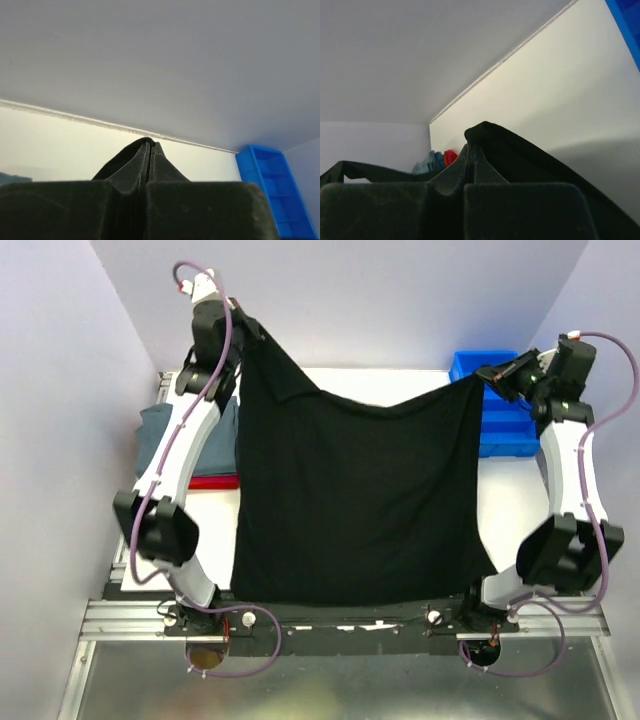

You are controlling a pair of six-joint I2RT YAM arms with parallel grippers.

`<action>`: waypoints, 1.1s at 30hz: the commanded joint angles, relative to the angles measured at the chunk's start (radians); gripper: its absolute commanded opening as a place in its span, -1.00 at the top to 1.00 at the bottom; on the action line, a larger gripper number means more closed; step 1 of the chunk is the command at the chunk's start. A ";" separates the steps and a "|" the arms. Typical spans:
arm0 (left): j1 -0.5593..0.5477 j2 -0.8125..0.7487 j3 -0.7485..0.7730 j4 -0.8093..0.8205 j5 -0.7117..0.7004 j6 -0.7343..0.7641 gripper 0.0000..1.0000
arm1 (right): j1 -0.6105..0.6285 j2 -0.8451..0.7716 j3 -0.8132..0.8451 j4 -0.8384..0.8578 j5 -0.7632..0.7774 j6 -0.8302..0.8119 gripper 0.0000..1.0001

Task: Fold and stack the t-shirts
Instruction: Flatten out the tshirt

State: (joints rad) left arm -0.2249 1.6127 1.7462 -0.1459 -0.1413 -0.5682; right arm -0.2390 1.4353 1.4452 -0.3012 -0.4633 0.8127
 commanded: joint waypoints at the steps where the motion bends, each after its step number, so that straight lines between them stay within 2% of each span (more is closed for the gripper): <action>1: 0.006 0.128 0.440 0.051 0.095 -0.001 1.00 | 0.004 0.118 0.355 -0.033 -0.078 0.007 0.99; 4: 0.004 0.258 0.750 0.025 0.140 0.007 1.00 | -0.002 0.210 0.571 -0.073 -0.089 0.002 0.99; 7: 0.006 0.276 0.779 0.208 0.230 -0.018 1.00 | -0.014 0.276 0.700 -0.072 -0.138 0.032 0.99; 11: 0.007 0.262 0.764 0.247 0.236 -0.001 1.00 | -0.028 0.330 0.753 -0.072 -0.181 0.040 0.98; 18: 0.019 0.113 0.345 0.304 0.229 0.034 1.00 | -0.034 0.307 0.519 -0.033 -0.201 -0.001 0.99; 23: 0.019 -0.078 -0.066 0.362 0.174 0.030 1.00 | -0.049 0.225 0.235 -0.024 -0.157 -0.040 0.99; 29: -0.013 -0.311 -0.376 0.266 0.119 0.001 1.00 | -0.056 0.065 -0.133 0.034 -0.117 -0.020 0.99; 33: -0.033 -0.494 -0.639 0.239 0.085 -0.103 1.00 | -0.056 -0.065 -0.380 0.062 -0.066 0.008 0.99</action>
State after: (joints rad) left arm -0.2382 1.3380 1.2705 0.0662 0.0036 -0.5758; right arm -0.2897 1.5230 1.2278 -0.3038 -0.5758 0.7990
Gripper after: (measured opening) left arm 0.012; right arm 0.011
